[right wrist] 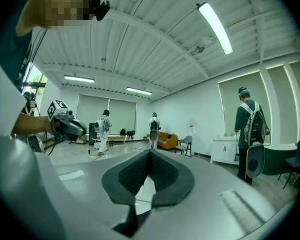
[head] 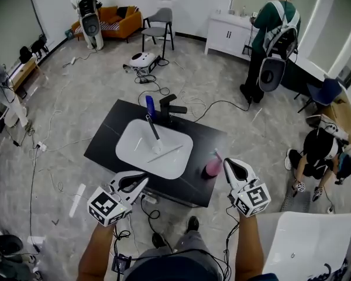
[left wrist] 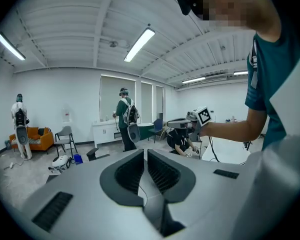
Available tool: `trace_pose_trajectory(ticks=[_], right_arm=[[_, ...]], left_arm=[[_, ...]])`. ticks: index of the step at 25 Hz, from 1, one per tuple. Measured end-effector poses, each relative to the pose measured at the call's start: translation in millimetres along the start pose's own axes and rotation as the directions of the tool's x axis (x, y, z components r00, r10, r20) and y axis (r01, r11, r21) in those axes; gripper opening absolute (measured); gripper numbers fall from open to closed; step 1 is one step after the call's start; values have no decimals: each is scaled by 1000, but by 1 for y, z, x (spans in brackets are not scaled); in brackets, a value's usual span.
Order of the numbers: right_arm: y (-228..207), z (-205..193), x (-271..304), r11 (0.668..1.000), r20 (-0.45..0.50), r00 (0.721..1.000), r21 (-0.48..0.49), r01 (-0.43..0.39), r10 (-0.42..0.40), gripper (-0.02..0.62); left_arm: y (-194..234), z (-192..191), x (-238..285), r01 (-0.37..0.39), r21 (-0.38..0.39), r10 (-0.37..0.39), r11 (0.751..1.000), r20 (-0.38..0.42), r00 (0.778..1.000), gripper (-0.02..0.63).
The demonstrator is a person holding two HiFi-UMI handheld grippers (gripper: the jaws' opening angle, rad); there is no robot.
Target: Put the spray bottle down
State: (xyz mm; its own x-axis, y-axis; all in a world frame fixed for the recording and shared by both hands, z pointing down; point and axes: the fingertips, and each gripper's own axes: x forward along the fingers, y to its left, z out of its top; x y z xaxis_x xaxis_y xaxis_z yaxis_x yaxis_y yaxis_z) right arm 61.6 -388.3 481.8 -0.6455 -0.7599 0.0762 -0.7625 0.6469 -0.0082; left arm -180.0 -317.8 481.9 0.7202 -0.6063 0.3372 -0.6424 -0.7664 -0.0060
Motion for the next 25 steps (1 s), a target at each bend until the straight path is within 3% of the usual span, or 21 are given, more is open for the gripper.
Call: trace_pose_trajectory(ticks=[10,25], right_arm=[[106,73,-61,991,-43,994,85,-99,103,8],[182,92,-115,991,-60,992,87,-105,111,8]], left_arm=[[-41,33,-78,-12,23,11,1000,71,997,5],[-71,22,-147,-23,-14,24,1000,107,994,5]])
